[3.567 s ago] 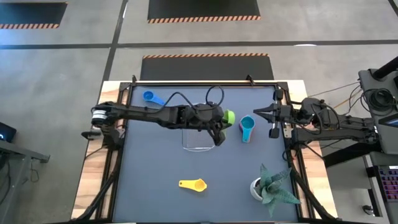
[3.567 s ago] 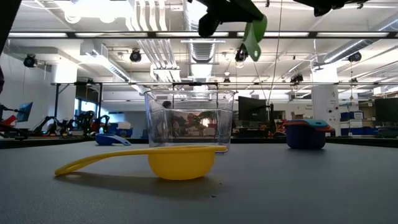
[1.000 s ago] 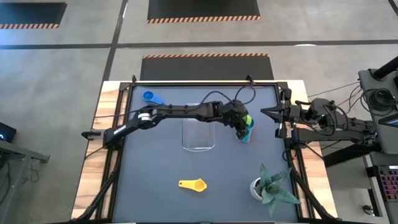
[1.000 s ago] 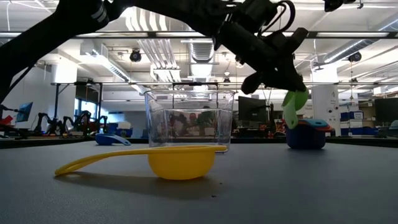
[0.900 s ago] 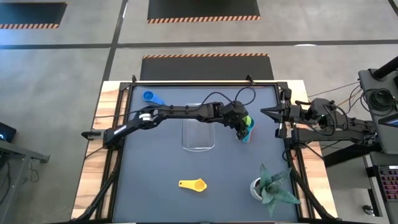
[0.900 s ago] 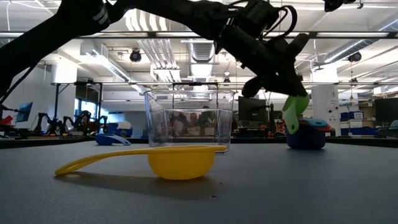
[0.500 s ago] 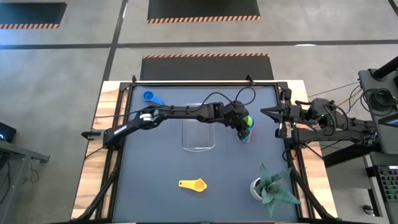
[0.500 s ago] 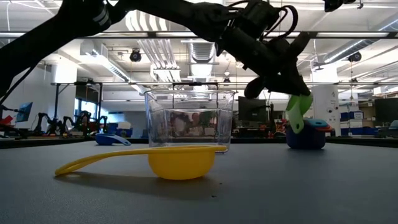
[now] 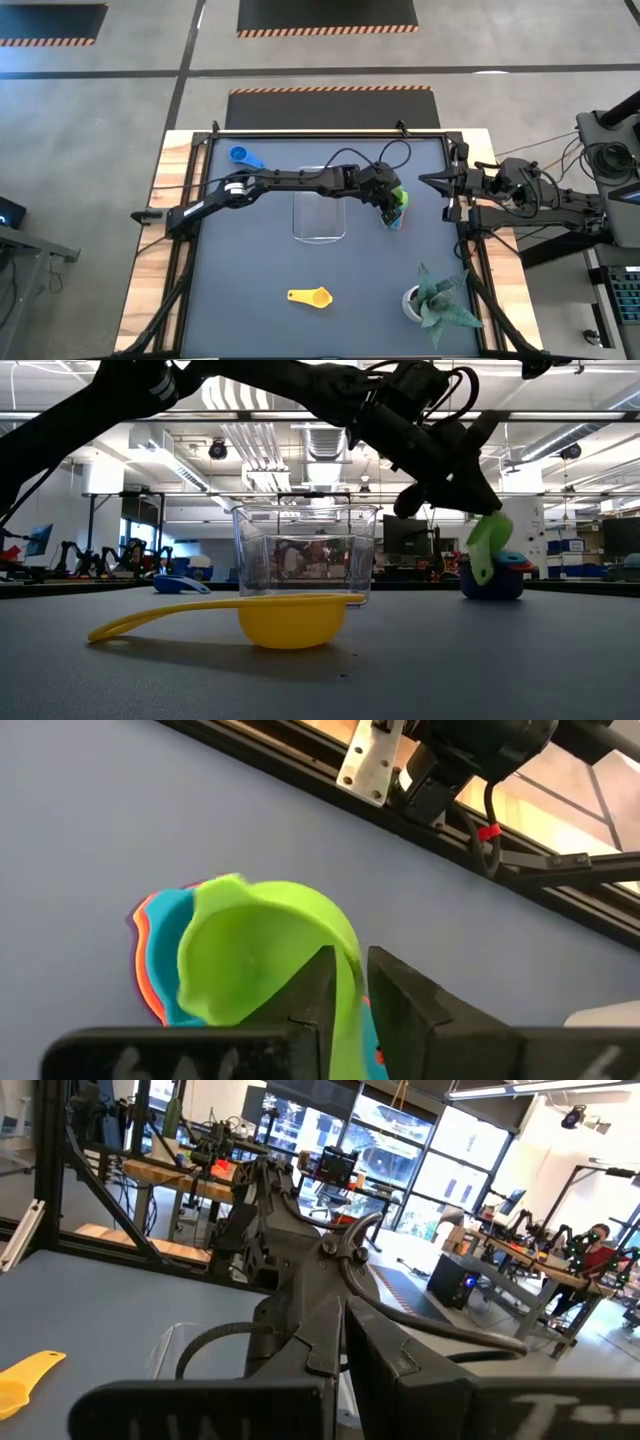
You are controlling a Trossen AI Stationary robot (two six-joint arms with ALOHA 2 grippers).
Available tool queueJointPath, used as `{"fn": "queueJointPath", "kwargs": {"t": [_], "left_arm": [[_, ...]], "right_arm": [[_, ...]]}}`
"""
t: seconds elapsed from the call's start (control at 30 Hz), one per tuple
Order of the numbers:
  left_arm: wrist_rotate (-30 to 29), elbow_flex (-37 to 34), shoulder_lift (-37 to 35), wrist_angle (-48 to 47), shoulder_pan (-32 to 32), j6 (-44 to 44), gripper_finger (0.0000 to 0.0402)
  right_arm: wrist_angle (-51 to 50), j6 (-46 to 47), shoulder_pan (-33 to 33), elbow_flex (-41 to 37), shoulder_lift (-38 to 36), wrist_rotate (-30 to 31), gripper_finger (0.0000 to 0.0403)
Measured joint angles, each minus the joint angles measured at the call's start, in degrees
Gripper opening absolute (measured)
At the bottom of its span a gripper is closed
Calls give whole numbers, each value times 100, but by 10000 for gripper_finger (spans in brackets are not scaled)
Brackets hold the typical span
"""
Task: Nest measuring cups in basket
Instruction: Stack the green measuring cup on top of the light blue measuring cup
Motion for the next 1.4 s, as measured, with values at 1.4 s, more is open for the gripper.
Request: {"fn": "queueJointPath", "kwargs": {"t": [1.4], "left_arm": [[-901, -753, -1725, -2146, -118, 2985, 77]], "right_arm": [[-405, 1489, -2, 0, 0, 1138, 9]]}}
